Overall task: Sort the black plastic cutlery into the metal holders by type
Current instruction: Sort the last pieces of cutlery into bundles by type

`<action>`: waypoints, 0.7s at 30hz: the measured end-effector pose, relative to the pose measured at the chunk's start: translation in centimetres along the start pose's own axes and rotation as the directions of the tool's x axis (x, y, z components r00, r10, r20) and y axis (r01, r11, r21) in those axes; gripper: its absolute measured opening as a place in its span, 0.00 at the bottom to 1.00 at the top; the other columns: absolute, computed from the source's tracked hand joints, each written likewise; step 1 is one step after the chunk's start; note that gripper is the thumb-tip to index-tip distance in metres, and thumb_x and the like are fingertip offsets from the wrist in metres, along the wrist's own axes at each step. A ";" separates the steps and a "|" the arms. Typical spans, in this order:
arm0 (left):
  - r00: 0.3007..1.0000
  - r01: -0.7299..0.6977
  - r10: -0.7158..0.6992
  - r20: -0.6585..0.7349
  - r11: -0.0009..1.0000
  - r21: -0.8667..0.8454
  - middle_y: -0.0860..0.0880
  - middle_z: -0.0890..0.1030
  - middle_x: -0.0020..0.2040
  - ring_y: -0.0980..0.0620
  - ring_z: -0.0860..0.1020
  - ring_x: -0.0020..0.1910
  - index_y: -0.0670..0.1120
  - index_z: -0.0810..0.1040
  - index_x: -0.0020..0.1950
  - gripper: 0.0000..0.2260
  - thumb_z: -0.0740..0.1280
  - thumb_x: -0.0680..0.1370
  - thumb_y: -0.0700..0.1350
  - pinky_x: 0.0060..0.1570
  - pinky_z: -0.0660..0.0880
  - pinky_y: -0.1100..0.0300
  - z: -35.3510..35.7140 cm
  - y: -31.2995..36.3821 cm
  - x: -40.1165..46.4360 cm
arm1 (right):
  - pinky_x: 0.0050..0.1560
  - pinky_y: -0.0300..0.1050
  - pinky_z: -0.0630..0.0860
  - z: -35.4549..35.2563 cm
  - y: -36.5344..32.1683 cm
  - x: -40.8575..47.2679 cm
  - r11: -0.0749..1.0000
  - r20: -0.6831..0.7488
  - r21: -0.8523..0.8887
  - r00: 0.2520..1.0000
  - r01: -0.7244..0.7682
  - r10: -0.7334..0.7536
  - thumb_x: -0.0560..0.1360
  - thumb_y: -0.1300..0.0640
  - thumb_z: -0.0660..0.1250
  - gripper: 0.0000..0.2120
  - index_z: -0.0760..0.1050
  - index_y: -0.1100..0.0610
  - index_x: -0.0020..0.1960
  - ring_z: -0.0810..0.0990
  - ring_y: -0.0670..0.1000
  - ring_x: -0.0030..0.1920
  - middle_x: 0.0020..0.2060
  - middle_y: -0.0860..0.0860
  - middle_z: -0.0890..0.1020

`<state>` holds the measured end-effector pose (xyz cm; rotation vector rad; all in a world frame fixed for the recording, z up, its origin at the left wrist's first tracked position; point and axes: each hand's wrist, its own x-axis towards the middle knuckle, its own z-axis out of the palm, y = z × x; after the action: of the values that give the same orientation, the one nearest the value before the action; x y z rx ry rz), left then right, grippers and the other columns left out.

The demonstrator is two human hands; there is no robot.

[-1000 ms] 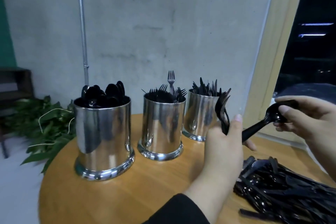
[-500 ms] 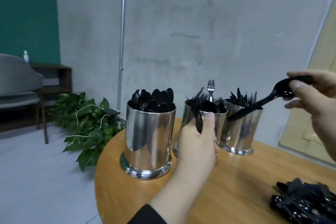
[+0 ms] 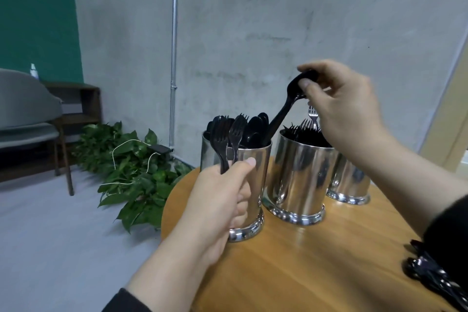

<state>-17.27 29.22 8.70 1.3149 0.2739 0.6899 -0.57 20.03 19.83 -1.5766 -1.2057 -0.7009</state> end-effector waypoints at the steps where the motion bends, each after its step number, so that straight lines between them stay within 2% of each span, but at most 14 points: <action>1: 1.000 0.003 -0.003 0.013 1.000 0.011 0.51 0.62 0.28 0.54 0.57 0.24 0.50 0.64 0.34 0.19 0.66 0.83 0.48 0.20 0.54 0.64 -0.2 0.0 -0.1 | 0.45 0.29 0.72 0.5 0.1 0.0 1.000 0.005 -0.004 1.000 -0.009 0.009 0.80 0.58 0.68 0.09 0.80 0.44 0.56 0.78 0.38 0.42 0.42 0.38 0.81; 4: 0.999 0.027 -0.029 0.045 0.999 0.037 0.51 0.61 0.28 0.55 0.57 0.23 0.49 0.64 0.33 0.19 0.65 0.83 0.48 0.20 0.55 0.64 -0.5 -0.2 -0.4 | 0.50 0.39 0.77 1.6 0.4 -0.1 1.000 0.035 -0.016 0.999 -0.017 0.018 0.80 0.58 0.68 0.10 0.81 0.48 0.59 0.80 0.44 0.46 0.44 0.41 0.82; 6: 0.997 0.043 -0.045 0.059 0.998 0.041 0.51 0.61 0.28 0.55 0.57 0.23 0.49 0.64 0.33 0.20 0.65 0.83 0.48 0.20 0.55 0.64 -0.7 -0.3 -0.5 | 0.53 0.41 0.77 2.2 0.3 -0.4 0.999 0.080 -0.051 0.997 -0.006 0.010 0.80 0.58 0.67 0.11 0.81 0.50 0.60 0.81 0.47 0.48 0.46 0.42 0.82; 10: 0.994 0.073 -0.073 0.077 0.997 0.008 0.50 0.61 0.28 0.54 0.57 0.23 0.51 0.64 0.30 0.21 0.65 0.82 0.48 0.20 0.54 0.64 -0.9 -0.2 -0.5 | 0.49 0.23 0.67 2.8 0.7 -1.1 0.985 0.278 -0.172 0.959 -0.001 0.049 0.83 0.56 0.65 0.13 0.80 0.51 0.66 0.76 0.41 0.51 0.52 0.43 0.81; 11: 0.994 0.080 -0.079 0.081 0.997 -0.006 0.50 0.61 0.27 0.54 0.57 0.23 0.51 0.64 0.30 0.22 0.65 0.82 0.48 0.19 0.54 0.64 -0.9 -0.2 -0.5 | 0.51 0.25 0.67 2.8 1.0 -1.5 0.977 0.355 -0.211 0.934 0.041 0.038 0.83 0.56 0.63 0.14 0.79 0.52 0.67 0.75 0.41 0.52 0.53 0.44 0.81; 14: 0.990 0.092 -0.088 0.107 0.995 -0.035 0.50 0.60 0.27 0.54 0.57 0.22 0.49 0.63 0.30 0.21 0.65 0.82 0.47 0.19 0.53 0.66 -0.5 0.0 -0.4 | 0.61 0.44 0.71 3.2 2.1 -2.8 0.940 0.529 -0.278 0.848 0.195 -0.019 0.83 0.55 0.61 0.16 0.77 0.54 0.69 0.74 0.48 0.57 0.56 0.47 0.79; 15: 0.988 0.093 -0.088 0.123 0.995 -0.040 0.50 0.60 0.27 0.54 0.57 0.22 0.49 0.63 0.31 0.21 0.65 0.82 0.46 0.20 0.52 0.66 -0.4 0.1 -0.4 | 0.63 0.46 0.70 3.1 2.3 -3.3 0.940 0.527 -0.272 0.849 0.205 -0.033 0.83 0.53 0.60 0.17 0.76 0.54 0.70 0.73 0.50 0.60 0.57 0.48 0.78; 17: 0.981 0.100 -0.091 0.170 0.994 -0.044 0.50 0.59 0.27 0.55 0.56 0.22 0.49 0.63 0.32 0.20 0.64 0.83 0.46 0.21 0.50 0.65 0.1 0.1 -0.4 | 0.65 0.42 0.68 2.2 1.7 -3.7 0.966 0.424 -0.214 0.905 0.144 -0.041 0.83 0.46 0.56 0.22 0.74 0.53 0.71 0.73 0.48 0.62 0.60 0.47 0.76; 19: 0.970 0.119 -0.105 0.219 0.992 -0.048 0.50 0.59 0.27 0.55 0.56 0.22 0.49 0.63 0.31 0.20 0.64 0.83 0.46 0.21 0.50 0.63 0.4 0.1 -0.4 | 0.59 0.32 0.69 0.7 0.4 -4.1 0.992 0.328 -0.098 0.943 0.085 -0.048 0.82 0.42 0.56 0.22 0.75 0.50 0.70 0.76 0.41 0.57 0.57 0.43 0.78; 21: 0.952 0.158 -0.132 0.275 0.985 -0.074 0.50 0.58 0.27 0.55 0.55 0.22 0.49 0.65 0.31 0.20 0.65 0.82 0.46 0.20 0.50 0.64 1.0 0.0 -0.4 | 0.49 0.30 0.72 -0.9 -0.8 -4.6 0.999 0.375 0.031 0.927 -0.012 0.000 0.80 0.41 0.58 0.21 0.77 0.48 0.67 0.79 0.39 0.47 0.47 0.42 0.83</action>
<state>-17.03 28.24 8.87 1.2663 0.1134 0.3891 -2.81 17.52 16.45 -1.7362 -1.4795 -0.3794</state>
